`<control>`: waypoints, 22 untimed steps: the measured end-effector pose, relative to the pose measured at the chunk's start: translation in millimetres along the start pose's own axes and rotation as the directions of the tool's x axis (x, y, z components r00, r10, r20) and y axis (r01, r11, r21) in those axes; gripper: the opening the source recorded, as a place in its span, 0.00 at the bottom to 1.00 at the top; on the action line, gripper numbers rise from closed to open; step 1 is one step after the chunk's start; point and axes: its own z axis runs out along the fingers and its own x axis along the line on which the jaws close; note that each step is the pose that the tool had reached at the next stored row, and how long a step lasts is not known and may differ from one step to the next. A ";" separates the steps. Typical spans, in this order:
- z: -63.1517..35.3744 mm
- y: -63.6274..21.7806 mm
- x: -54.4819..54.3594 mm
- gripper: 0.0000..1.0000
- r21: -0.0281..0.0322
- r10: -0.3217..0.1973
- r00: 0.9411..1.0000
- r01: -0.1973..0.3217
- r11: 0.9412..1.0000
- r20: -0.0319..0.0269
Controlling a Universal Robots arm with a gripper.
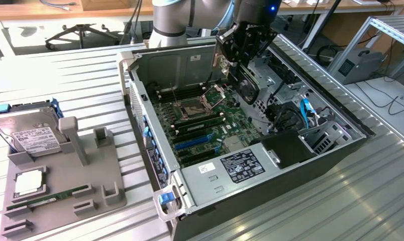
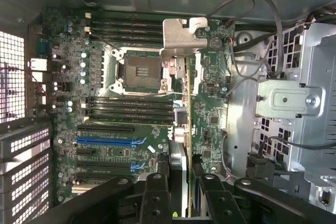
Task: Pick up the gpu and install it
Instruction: 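Insert the gpu into the slot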
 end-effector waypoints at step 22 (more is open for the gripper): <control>0.0 0.0 0.0 0.27 -0.001 -0.043 0.999 0.043 0.999 0.001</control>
